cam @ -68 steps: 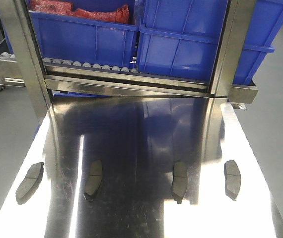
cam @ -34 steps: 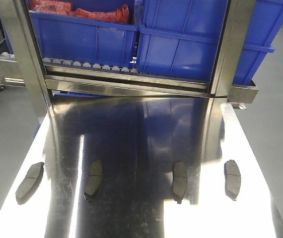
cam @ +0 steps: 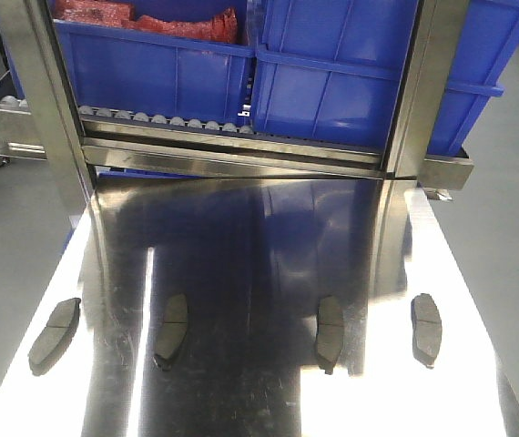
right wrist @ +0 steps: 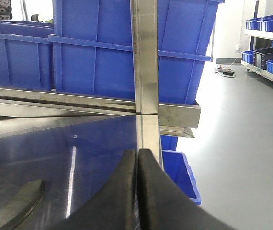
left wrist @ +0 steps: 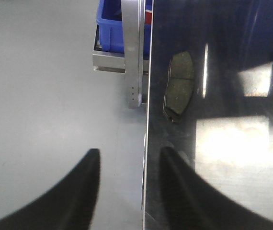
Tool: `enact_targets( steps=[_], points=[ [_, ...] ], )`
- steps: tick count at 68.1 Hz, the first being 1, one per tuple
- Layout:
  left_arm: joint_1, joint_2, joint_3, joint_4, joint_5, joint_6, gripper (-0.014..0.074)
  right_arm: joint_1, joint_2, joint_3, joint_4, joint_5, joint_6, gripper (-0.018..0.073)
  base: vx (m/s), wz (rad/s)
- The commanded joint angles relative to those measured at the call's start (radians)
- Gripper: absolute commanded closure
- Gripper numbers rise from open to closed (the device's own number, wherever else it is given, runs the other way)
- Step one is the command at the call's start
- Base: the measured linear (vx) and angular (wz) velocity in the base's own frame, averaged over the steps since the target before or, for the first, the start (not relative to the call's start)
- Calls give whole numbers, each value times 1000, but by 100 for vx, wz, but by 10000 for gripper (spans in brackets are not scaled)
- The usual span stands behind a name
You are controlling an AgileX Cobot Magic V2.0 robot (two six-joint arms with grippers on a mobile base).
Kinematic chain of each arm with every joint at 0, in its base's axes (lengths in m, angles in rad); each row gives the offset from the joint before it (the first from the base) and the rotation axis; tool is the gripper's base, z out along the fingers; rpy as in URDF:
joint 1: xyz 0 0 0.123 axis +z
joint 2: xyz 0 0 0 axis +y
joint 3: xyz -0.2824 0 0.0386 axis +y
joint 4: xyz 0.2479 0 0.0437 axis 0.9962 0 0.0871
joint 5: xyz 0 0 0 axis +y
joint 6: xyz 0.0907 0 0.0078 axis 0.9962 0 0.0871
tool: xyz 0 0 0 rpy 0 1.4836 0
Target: Move and align brake pads A on conveyor
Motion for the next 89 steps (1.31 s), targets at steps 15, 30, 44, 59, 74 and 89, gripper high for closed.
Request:
enact_targets(
  steps=[15,30,44,59,74,89],
  points=[
    [-1,212,-165,-148,-3,122,51,-1,-9,12,-9,-75,-6,571,0,0],
    [-12,476,-299,-244,22,209,58,-1,-9,12,-9,-75,-6,571,0,0],
    [-67,700,-407,-238,11,246,58,-1,-9,12,-9,-75,-6,571,0,0],
    [-93,882,-513,-234,4,218,58,-1,-9,12,-9,-75,-6,571,0,0],
    [-107,1023,-600,-210,38,213,58,-1,-9,12,-9,-75,-6,571,0,0],
    [-119,1117,-649,-203,48,204,58,-2,-9,12,-9,-75,-6,571,0,0]
  ],
)
